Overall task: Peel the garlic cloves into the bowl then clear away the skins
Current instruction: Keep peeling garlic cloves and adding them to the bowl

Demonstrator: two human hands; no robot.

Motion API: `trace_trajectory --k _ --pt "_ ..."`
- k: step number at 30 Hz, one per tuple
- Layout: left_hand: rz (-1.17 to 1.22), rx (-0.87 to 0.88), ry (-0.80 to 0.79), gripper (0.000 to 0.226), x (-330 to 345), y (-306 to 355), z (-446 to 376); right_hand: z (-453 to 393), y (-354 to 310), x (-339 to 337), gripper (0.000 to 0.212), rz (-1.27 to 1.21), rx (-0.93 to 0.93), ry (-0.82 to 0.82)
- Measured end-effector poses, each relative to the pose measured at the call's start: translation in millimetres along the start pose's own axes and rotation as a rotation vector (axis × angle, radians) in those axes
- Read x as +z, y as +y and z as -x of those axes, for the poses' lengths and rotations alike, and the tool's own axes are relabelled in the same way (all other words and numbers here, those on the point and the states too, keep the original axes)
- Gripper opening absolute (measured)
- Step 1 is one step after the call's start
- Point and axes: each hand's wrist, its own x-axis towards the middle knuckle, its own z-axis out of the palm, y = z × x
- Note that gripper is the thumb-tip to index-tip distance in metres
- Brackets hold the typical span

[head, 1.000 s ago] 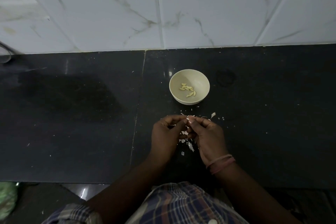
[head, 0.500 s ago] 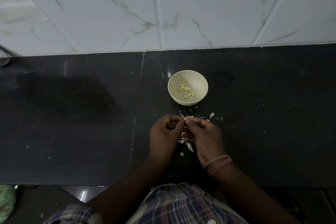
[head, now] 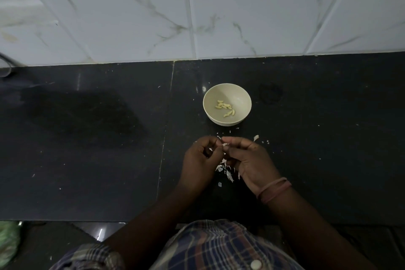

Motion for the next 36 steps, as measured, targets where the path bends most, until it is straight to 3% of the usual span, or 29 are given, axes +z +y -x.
trace_trajectory --k 9,16,20,23,26,29,36 --pt "0.116 -0.060 -0.002 0.016 3.5 9.0 -1.3 0.3 -1.6 4.2 0.015 -0.081 -0.016 0.043" --pt "0.282 -0.217 0.053 0.005 0.1 5.9 -2.4 1.2 -6.9 4.9 0.018 -0.125 -0.060 0.065" --pt "0.281 -0.280 0.077 0.016 0.3 5.4 -3.1 2.8 -6.3 4.2 0.018 -0.151 -0.040 0.043" --pt "0.328 -0.302 0.058 0.010 1.8 6.2 -2.6 3.4 -4.8 4.0 0.017 -0.167 -0.026 0.039" --pt "0.361 -0.309 0.027 0.024 3.4 7.2 -1.4 2.5 -2.2 4.0 0.018 -0.156 -0.047 0.076" --pt "0.438 -0.304 0.026 0.014 6.0 11.1 0.7 2.2 -0.3 6.5 0.018 -0.123 -0.085 0.105" --pt "0.570 -0.316 0.000 0.015 9.1 15.8 2.6 2.3 6.2 9.6 0.017 -0.140 -0.072 0.171"
